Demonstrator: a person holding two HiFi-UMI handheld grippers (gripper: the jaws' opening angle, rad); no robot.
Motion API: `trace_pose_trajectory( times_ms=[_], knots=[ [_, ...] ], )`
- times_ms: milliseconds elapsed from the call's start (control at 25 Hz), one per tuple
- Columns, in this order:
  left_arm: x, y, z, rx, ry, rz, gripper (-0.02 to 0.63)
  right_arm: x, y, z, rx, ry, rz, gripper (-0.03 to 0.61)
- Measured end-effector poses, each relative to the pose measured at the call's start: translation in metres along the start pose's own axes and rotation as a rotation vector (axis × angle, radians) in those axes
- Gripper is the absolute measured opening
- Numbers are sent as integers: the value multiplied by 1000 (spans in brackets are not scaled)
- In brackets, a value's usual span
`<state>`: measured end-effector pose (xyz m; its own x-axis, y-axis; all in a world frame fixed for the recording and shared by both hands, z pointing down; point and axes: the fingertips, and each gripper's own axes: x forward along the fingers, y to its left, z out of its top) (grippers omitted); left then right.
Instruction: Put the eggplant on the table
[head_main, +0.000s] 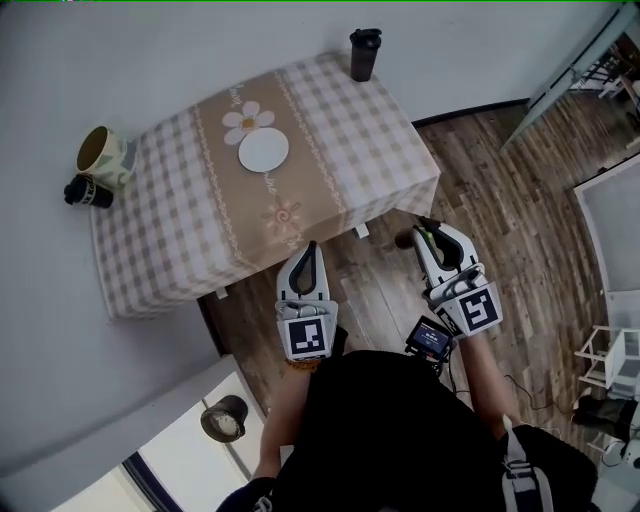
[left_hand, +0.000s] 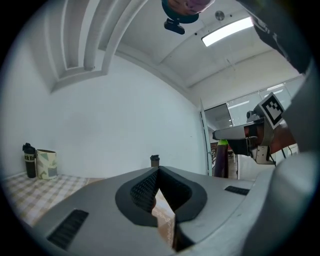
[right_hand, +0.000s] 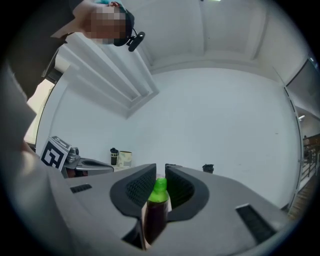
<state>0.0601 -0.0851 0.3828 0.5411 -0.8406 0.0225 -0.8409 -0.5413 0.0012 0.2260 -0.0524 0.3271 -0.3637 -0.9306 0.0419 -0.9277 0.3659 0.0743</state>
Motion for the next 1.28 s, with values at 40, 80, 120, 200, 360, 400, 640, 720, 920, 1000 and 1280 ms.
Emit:
trace_pose_trajectory(
  times_ms=[40, 80, 120, 200, 360, 400, 640, 720, 920, 1000, 1280],
  knots=[
    [-1, 5, -1, -4, -6, -3, 3, 8, 7, -3, -3, 2, 7, 61],
    [-1, 13, 0, -9, -11, -3, 3, 20, 14, -4, -2, 6, 17, 61],
    [0, 23, 0, -14, -13, -2, 3, 33, 21, -5, 1, 9, 26, 61],
    [1, 45, -1, -20, -11, 6, 3, 57, 36, -6, 7, 10, 43, 61],
    [-8, 83, -2, -11, -32, 42, 3, 92, 68, -8, 4, -1, 92, 61],
    [-17, 88, -2, -9, -38, 52, 3, 93, 78, -8, 0, -9, 102, 61],
    [-57, 113, 1, -28, -90, 136, 3, 100, 124, 1, -17, -35, 183, 60],
    [-60, 121, 6, -28, -115, 153, 3, 108, 132, 3, -12, -39, 203, 60],
    [-64, 135, 14, 5, -133, 181, 3, 129, 144, 6, -10, -55, 250, 60],
    [-62, 138, 13, 17, -135, 190, 3, 136, 147, 4, -3, -61, 266, 60],
    [-43, 149, 16, 78, -139, 204, 3, 163, 150, -8, 19, -62, 324, 60]
  ],
)
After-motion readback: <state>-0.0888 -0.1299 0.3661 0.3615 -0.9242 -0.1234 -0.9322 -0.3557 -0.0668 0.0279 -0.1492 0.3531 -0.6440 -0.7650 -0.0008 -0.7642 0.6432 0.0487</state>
